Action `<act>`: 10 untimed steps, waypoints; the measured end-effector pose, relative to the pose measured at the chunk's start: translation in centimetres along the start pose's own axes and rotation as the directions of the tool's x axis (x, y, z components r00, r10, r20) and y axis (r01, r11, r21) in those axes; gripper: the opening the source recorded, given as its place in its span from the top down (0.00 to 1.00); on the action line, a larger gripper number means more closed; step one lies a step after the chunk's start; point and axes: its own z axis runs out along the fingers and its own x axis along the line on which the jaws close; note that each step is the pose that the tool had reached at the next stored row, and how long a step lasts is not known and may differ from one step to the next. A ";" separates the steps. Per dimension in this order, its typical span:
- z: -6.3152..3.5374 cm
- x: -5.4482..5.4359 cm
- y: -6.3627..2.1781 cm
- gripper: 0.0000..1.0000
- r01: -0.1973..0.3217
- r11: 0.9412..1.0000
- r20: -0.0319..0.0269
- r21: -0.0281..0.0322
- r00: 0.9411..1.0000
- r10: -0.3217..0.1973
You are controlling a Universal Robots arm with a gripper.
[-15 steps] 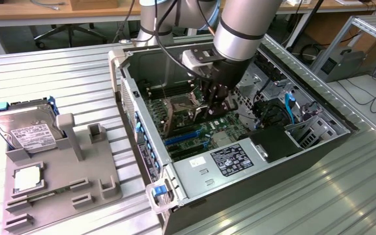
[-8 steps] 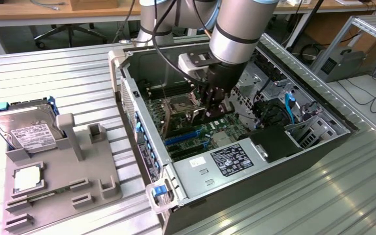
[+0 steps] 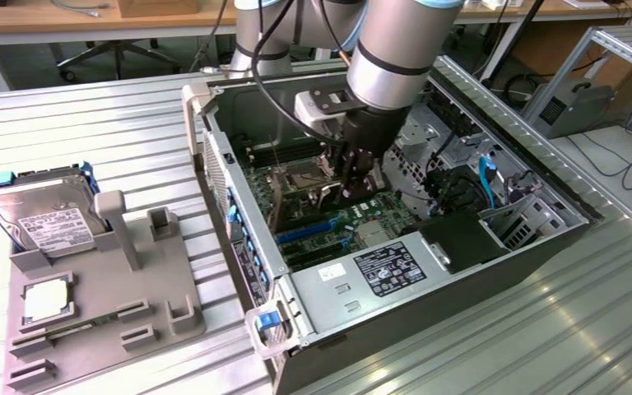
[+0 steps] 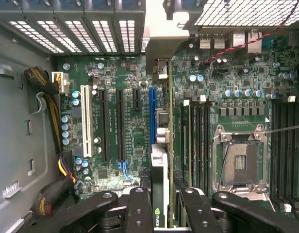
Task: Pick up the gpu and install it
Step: 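Insert the gpu into the slot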
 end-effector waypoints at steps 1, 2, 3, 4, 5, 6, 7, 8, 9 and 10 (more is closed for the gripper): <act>0.20 0.0 0.06 0.73 0.001 1.000 0.000 0.000 1.000 -0.001; 0.42 0.0 0.13 0.73 0.001 1.000 0.000 0.001 1.000 -0.001; 0.54 0.0 0.16 0.73 0.002 1.000 0.000 0.001 1.000 -0.002; 0.65 0.0 0.20 0.73 0.002 1.000 0.000 0.001 1.000 -0.002; 0.76 0.1 0.24 0.73 0.003 1.000 0.000 0.001 1.000 -0.003; 0.78 0.1 0.25 0.73 0.003 1.000 0.000 0.001 1.000 -0.003; 0.78 0.1 0.27 0.73 0.004 1.000 0.000 0.001 1.000 -0.004; 0.78 0.1 0.31 0.73 0.003 1.000 0.000 0.001 1.000 -0.003; 0.79 0.1 0.36 0.73 0.004 1.000 0.000 0.001 1.000 -0.004; 0.80 0.1 0.48 0.73 0.004 1.000 0.000 0.001 1.000 -0.004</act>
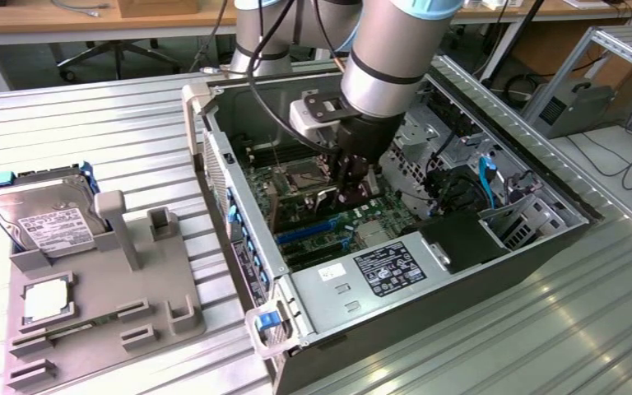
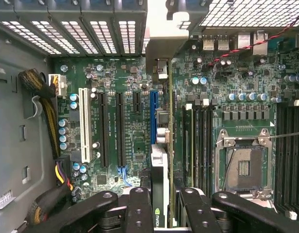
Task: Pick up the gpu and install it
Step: 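Insert the gpu into the slot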
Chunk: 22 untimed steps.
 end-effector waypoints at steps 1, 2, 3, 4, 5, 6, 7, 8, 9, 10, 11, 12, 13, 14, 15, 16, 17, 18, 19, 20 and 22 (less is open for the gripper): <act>0.00 0.0 0.09 0.73 0.000 1.000 0.000 0.000 1.000 0.000; 0.00 0.0 0.19 0.73 0.000 1.000 0.000 0.000 1.000 0.000; 0.00 0.0 0.26 0.73 0.000 1.000 0.000 0.000 1.000 0.000; 0.00 0.0 0.30 0.73 0.000 1.000 0.000 0.000 1.000 0.000; 0.00 0.0 0.31 0.73 0.000 1.000 0.000 0.000 1.000 0.000; 0.00 0.0 0.32 0.73 0.000 1.000 0.000 0.000 1.000 0.000; -0.01 0.1 0.34 0.73 0.000 1.000 0.000 0.000 1.000 0.000; 0.00 0.1 0.34 0.73 0.000 1.000 0.000 0.000 1.000 0.000; 0.00 0.1 0.34 0.73 0.001 1.000 0.000 0.000 1.000 -0.001; -0.01 0.1 0.34 0.73 0.001 1.000 0.000 0.000 1.000 -0.001; 0.00 0.1 0.34 0.73 0.001 1.000 0.000 0.000 1.000 -0.001; 0.00 0.1 0.34 0.73 0.001 1.000 0.000 0.000 1.000 -0.001; -0.01 0.1 0.34 0.73 0.001 1.000 0.000 0.000 1.000 -0.001; -0.01 0.1 0.34 0.73 0.001 1.000 0.000 0.000 1.000 -0.001; 0.00 0.1 0.34 0.73 0.001 1.000 0.000 0.000 1.000 -0.001; -0.01 0.1 0.34 0.73 0.001 1.000 0.000 0.000 1.000 -0.001; -0.01 0.1 0.35 0.73 0.001 1.000 0.000 0.000 1.000 -0.001; 0.00 0.1 0.37 0.73 0.001 1.000 0.000 0.000 1.000 -0.001; -0.01 0.1 0.39 0.73 0.001 1.000 0.000 0.000 1.000 -0.001; 0.00 0.1 0.40 0.73 0.001 1.000 0.000 0.000 1.000 -0.001; 0.00 0.1 0.53 0.73 0.001 1.000 0.000 0.000 1.000 -0.001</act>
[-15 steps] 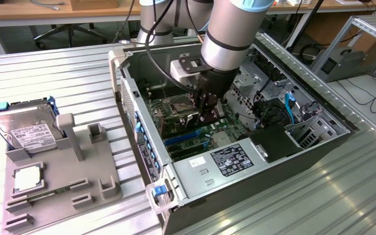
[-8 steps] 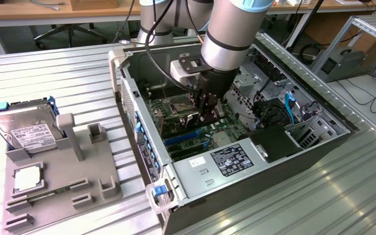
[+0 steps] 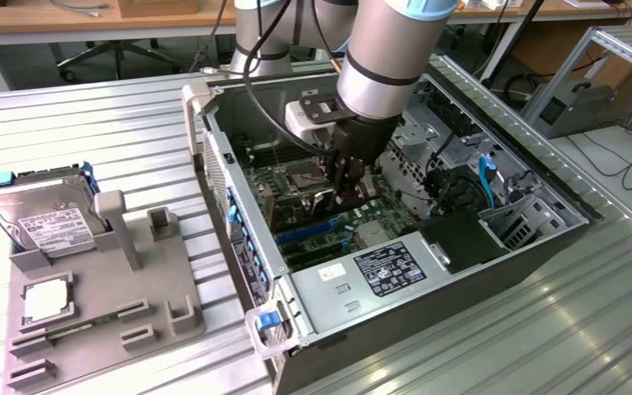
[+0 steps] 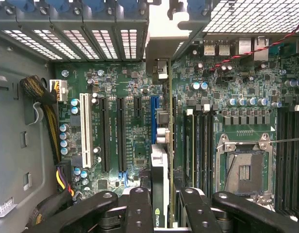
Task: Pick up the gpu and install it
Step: 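Insert the gpu into the slot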
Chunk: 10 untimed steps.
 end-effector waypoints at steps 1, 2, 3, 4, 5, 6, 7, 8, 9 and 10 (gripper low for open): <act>0.00 0.0 0.07 0.73 0.000 1.000 0.000 0.000 1.000 0.000; 0.00 0.0 0.16 0.73 0.000 1.000 0.000 0.000 1.000 0.000; 0.00 0.0 0.25 0.73 0.000 1.000 0.000 0.000 1.000 0.000; 0.00 0.0 0.29 0.73 0.000 1.000 0.000 0.000 1.000 0.000; 0.00 0.0 0.37 0.73 0.000 1.000 0.000 0.000 1.000 0.000; 0.00 0.1 0.39 0.73 0.000 1.000 0.000 0.000 1.000 0.000; -0.01 0.1 0.40 0.73 0.000 1.000 0.000 0.000 1.000 0.000; -0.01 0.2 0.40 0.73 0.000 1.000 0.000 0.000 1.000 0.000; -0.01 0.2 0.40 0.73 0.000 1.000 0.000 0.000 1.000 0.000; -0.01 0.3 0.40 0.73 0.000 1.000 0.000 0.000 1.000 0.000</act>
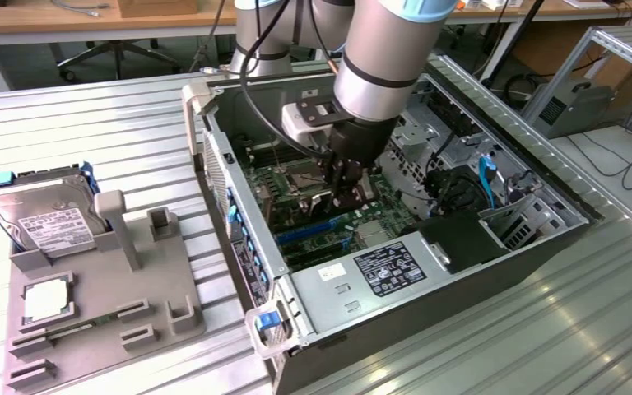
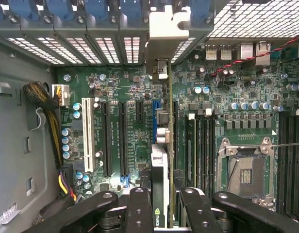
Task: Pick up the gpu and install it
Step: 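Insert the gpu into the slot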
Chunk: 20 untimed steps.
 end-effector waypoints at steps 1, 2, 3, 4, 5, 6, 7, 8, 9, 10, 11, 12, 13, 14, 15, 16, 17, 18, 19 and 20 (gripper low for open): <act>0.00 0.0 0.00 0.73 0.000 1.000 0.000 0.000 1.000 0.000; -0.01 0.1 0.00 0.73 0.000 1.000 0.000 0.000 1.000 0.000; -0.01 0.1 0.01 0.73 0.000 1.000 0.000 0.000 1.000 0.000; -0.01 0.1 0.01 0.73 0.000 1.000 0.000 0.000 1.000 0.000; 0.00 0.1 0.04 0.73 0.000 1.000 0.000 0.000 1.000 0.000; -0.01 0.1 0.11 0.73 0.000 1.000 0.000 0.000 1.000 0.000; 0.00 0.1 0.18 0.73 0.000 1.000 0.000 0.000 1.000 0.000; 0.00 0.1 0.34 0.73 0.000 1.000 0.000 0.000 1.000 0.000; 0.00 0.1 0.41 0.73 0.000 1.000 0.000 0.000 1.000 0.000; 0.00 0.1 0.42 0.73 0.000 1.000 0.000 0.000 1.000 0.000; 0.00 0.1 0.43 0.73 0.000 1.000 0.000 0.000 1.000 0.000; 0.08 0.1 0.48 0.73 0.000 1.000 0.000 0.000 1.000 0.000; 0.16 0.1 0.51 0.73 0.000 1.000 0.000 0.000 1.000 0.000; 0.26 0.1 0.56 0.73 0.000 1.000 0.000 0.000 1.000 0.000; 0.34 0.1 0.60 0.73 0.000 1.000 0.000 0.000 1.000 0.000; 0.40 0.2 0.64 0.73 0.000 1.000 0.000 0.000 1.000 0.000; 0.43 0.2 0.65 0.73 0.000 1.000 0.000 0.000 1.000 0.000; 0.44 0.2 0.66 0.73 0.000 1.000 0.000 0.000 1.000 0.000; 0.45 0.2 0.66 0.73 0.000 1.000 0.000 0.000 1.000 0.000; 0.44 0.2 0.67 0.73 0.000 1.000 0.000 0.000 1.000 0.000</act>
